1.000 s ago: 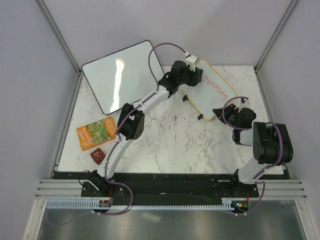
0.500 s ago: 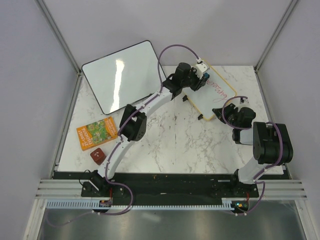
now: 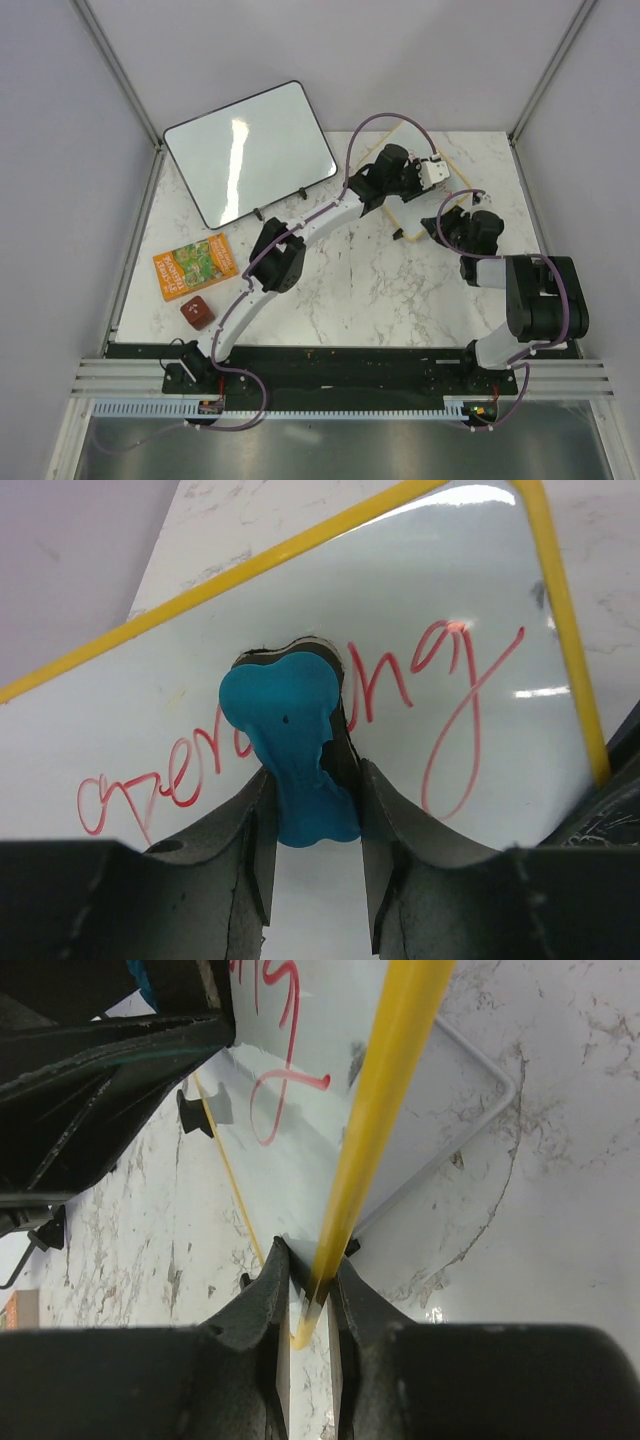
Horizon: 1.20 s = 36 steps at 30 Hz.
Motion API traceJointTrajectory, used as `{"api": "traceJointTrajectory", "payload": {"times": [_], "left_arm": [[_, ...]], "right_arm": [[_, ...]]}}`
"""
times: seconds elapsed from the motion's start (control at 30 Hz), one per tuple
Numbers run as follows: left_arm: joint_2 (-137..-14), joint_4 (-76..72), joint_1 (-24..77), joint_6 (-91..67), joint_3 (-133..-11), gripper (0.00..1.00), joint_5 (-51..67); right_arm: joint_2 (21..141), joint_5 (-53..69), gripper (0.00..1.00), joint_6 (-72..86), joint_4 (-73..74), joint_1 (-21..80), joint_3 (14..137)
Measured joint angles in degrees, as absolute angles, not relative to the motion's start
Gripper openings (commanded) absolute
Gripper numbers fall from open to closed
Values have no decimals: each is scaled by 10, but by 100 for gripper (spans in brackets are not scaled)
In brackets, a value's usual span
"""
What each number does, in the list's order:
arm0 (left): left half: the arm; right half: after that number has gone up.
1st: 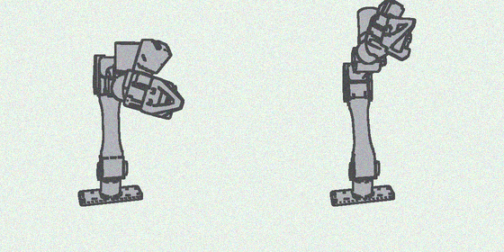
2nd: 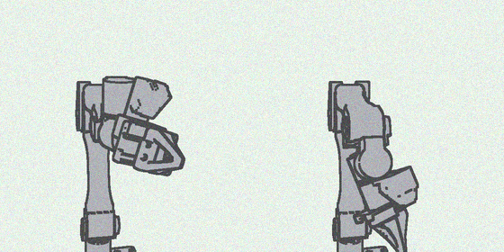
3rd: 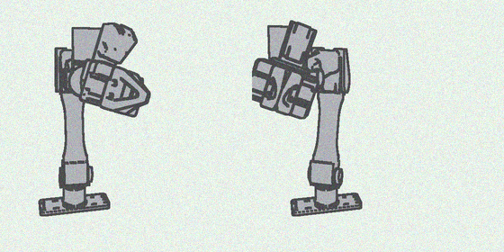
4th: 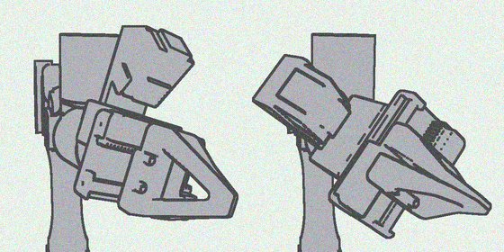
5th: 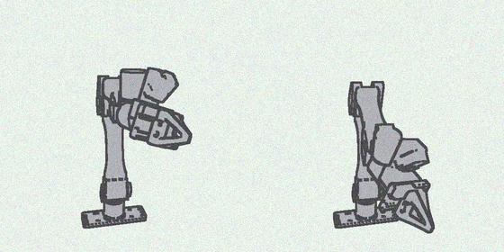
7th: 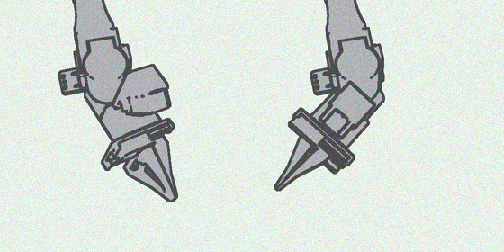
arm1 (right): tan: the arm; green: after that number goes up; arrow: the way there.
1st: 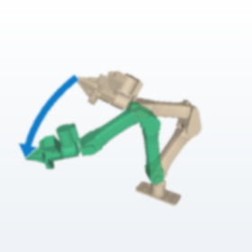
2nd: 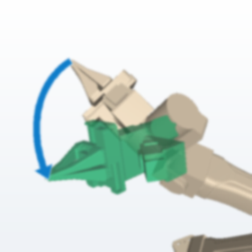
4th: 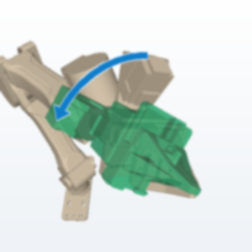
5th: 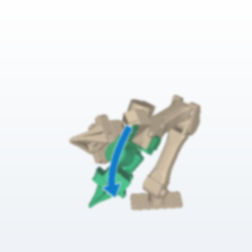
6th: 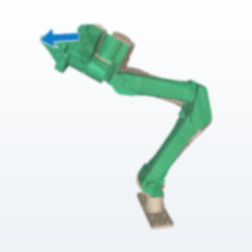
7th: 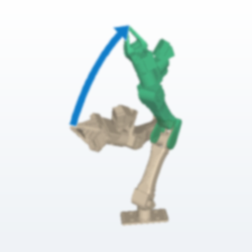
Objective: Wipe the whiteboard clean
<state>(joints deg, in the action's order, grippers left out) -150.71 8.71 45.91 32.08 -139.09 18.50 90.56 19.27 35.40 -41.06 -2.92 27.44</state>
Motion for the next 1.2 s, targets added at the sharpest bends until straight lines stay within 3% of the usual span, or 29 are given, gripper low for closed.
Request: {"api": "traceJointTrajectory", "payload": {"times": [0.5, 0.93, 1.2], "left_arm": [[-1390, 84, 494, 386, -1193, 2, 269], [-1424, 86, 503, 313, -1271, 2, 171], [-1433, 30, 429, 226, -1276, 2, 139]], "right_arm": [[863, 151, 0, 315, -365, 7, 273], [858, 134, 0, 306, -362, 11, 270], [853, 143, 0, 297, -366, 19, 270]]}}
